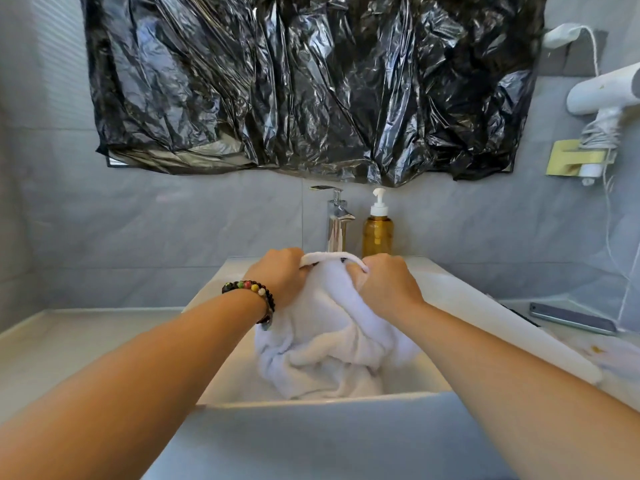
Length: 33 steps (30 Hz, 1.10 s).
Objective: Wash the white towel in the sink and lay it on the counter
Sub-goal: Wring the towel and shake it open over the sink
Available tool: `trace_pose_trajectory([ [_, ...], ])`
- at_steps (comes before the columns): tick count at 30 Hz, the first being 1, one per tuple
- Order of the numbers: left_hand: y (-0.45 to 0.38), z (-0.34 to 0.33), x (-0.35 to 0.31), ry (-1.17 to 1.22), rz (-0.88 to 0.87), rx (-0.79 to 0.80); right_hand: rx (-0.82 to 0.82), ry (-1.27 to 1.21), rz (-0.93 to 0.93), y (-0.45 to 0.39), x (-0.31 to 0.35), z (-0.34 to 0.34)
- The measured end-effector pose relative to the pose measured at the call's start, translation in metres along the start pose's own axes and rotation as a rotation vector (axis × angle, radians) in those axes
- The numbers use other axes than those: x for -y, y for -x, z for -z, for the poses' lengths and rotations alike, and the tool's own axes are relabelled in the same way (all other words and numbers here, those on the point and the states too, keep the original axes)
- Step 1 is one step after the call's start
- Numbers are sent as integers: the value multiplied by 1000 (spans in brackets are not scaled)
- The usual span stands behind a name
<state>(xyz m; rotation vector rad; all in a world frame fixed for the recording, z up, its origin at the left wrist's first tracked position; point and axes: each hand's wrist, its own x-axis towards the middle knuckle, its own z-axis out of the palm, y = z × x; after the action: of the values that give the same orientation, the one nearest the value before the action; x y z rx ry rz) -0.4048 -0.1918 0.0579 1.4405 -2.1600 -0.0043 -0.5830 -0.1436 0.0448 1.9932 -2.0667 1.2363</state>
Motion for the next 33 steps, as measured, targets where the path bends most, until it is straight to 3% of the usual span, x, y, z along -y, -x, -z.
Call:
trace_pose_trajectory([
  [3, -7, -3, 9, 142, 30, -79, 1, 104, 123, -13, 7, -11],
  [7, -13, 0, 18, 446, 66, -222, 170, -88, 210, -21, 11, -26],
  [10, -12, -1, 24, 753, 65, -199, 280, -124, 246, -22, 6, -33],
  [12, -10, -2, 26, 821, 50, -101, 251, -104, 279, -25, 6, -33],
  [16, -6, -5, 26, 711, -85, 232, -22, 111, 256, -37, 6, -15],
  [20, 3, -9, 15, 231, -68, 417, -69, 259, 306, -32, 7, 3],
  [23, 9, -12, 9, 109, -106, 450, 145, 187, 338, -24, 2, -1],
  [26, 12, -7, 19, 278, -128, 291, 572, -351, 104, -5, -11, 4],
  [28, 16, -2, 22, 368, -91, 189, 782, -309, -22, -8, -6, -9],
  [30, 21, -2, 16, 342, -44, 125, 1142, -58, 30, -1, 6, -28],
  [31, 23, -1, 11, 309, -29, 101, 1193, 45, 89, -4, 6, -41],
  [32, 24, -2, 6, 271, -23, 77, 1085, 107, 122, -5, 7, -37],
  [33, 24, -1, 1, 234, -26, 51, 831, 74, 145, -9, 6, -26],
])
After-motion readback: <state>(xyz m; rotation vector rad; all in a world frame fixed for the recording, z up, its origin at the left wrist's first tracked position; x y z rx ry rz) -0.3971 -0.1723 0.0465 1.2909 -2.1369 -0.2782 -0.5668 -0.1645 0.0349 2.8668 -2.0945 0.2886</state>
